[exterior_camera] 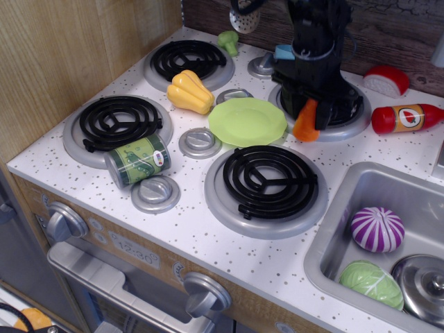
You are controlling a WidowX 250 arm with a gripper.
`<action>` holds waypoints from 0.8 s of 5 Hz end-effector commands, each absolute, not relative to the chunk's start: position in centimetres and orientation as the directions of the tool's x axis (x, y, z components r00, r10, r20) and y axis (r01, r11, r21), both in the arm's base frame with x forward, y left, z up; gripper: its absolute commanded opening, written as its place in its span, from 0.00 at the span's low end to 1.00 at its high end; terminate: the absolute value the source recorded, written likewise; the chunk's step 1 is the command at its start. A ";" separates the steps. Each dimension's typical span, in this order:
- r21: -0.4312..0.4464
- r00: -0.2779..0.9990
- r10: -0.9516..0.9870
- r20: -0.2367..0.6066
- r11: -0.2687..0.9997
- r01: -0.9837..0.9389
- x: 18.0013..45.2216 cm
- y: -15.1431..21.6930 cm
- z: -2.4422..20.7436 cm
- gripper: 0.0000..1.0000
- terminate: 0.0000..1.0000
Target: Take carrot off plate
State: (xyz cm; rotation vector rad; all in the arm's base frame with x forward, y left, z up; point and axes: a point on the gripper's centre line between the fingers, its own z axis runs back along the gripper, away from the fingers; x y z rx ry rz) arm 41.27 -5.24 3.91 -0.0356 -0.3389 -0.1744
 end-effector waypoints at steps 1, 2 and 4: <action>-0.037 0.912 -0.221 0.346 0.968 0.249 41.3 -5.9 4.8 0.00 0.00; -0.017 0.908 -0.255 0.331 0.961 0.276 40.9 -5.6 4.7 1.00 0.00; -0.017 0.908 -0.255 0.331 0.961 0.276 40.9 -5.6 4.7 1.00 1.00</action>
